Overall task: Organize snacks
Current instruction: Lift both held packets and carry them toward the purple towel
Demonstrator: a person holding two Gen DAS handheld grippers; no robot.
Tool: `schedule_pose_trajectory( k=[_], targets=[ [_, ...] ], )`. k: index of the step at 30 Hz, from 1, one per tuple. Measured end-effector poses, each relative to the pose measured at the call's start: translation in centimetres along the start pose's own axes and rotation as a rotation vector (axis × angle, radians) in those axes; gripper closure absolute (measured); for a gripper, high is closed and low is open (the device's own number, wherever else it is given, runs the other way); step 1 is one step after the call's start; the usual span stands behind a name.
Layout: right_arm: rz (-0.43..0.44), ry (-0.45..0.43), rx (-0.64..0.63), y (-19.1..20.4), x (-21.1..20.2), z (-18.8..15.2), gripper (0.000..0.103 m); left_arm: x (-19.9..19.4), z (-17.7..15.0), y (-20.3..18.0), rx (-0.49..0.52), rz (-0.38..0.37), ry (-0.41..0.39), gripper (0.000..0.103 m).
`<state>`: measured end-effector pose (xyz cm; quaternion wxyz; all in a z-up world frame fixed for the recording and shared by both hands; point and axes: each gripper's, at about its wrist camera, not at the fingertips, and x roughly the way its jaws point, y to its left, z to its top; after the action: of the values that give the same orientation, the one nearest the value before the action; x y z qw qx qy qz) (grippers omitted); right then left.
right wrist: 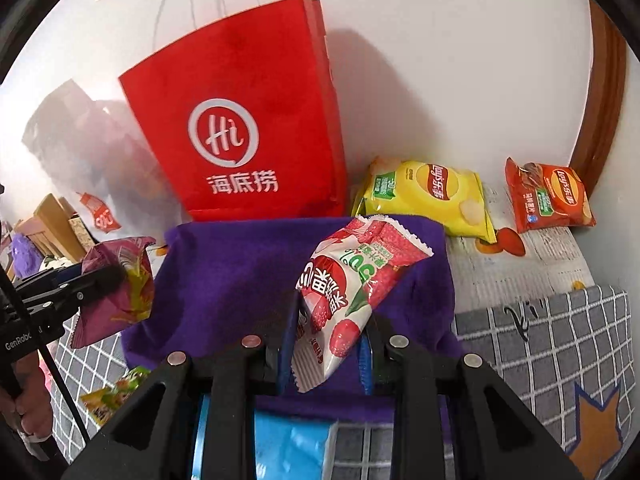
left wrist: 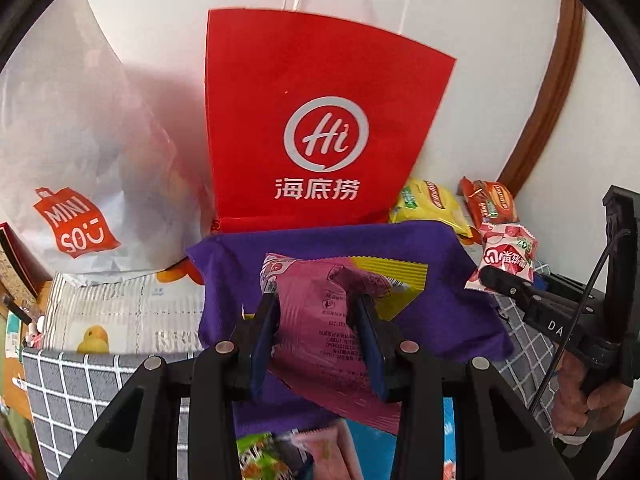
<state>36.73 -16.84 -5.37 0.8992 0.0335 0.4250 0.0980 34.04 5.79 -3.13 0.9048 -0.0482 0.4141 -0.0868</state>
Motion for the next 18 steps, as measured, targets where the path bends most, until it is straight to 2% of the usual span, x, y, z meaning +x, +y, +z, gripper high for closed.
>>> schedule_pose_trajectory(
  k=[8,18],
  targets=[
    [0.003,0.011,0.007,-0.7,2.9,1.6,0.076,3.3,0.8,1.1,-0.009,0.007,0.025,0.065],
    [-0.002,0.107,0.009,-2.0,7.4,0.8,0.076,7.6,0.1,2.1,-0.01,0.029,0.108,0.065]
  ],
)
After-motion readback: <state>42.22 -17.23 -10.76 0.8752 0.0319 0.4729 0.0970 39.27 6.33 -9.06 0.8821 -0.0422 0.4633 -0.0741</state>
